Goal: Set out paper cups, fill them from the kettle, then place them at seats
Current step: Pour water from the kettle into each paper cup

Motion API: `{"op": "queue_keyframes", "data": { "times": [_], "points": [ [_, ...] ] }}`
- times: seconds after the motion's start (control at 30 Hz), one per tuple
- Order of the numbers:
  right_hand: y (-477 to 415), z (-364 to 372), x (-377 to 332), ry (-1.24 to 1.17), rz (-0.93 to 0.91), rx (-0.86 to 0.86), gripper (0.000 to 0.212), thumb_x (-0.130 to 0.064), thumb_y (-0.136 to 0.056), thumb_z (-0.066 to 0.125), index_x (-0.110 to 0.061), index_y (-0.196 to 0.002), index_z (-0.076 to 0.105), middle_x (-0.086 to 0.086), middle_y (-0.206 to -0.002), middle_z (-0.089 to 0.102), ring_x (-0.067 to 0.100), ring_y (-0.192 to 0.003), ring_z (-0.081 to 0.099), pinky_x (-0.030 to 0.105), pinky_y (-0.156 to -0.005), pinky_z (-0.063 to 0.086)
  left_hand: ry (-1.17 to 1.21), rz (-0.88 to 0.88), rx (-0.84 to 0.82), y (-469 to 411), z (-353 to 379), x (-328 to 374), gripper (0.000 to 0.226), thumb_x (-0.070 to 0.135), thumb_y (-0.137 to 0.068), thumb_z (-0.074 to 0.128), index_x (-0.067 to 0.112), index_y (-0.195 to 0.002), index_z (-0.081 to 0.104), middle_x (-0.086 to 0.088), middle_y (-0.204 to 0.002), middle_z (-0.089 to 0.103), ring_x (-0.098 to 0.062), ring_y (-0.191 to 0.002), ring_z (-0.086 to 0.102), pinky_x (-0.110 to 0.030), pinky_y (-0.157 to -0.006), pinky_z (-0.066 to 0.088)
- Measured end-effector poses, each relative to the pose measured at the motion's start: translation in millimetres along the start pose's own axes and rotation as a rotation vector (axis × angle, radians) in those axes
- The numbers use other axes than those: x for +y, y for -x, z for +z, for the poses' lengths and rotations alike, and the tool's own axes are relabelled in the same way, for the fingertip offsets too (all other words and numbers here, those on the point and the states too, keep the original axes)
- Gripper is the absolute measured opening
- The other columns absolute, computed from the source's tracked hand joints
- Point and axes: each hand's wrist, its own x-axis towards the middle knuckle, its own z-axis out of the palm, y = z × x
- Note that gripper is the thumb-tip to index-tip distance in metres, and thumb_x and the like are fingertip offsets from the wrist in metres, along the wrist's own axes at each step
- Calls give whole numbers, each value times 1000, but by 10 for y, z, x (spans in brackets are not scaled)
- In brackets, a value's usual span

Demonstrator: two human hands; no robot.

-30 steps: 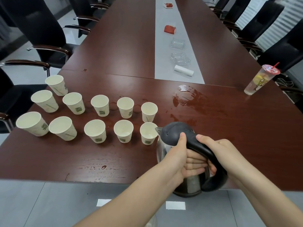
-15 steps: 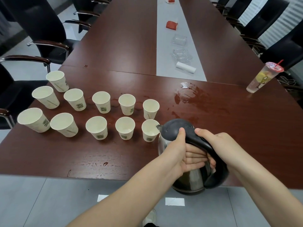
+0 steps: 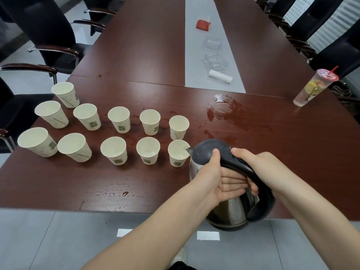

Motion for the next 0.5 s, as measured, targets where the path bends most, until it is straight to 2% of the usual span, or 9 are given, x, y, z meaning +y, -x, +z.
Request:
{"op": "queue_keyframes", "data": {
  "times": [0.5],
  "points": [
    [-45,-20,-20,66,13,-6,68,-52,-83,60,-9,-31,51,19,-38,46,24,-33,44,25,-44,40,14,-16,-12,-29,6,23,88,67,-93,23,-7,-73,65,-17,-63,68,-21,-57,68,-27,-56,57]
  ]
}}
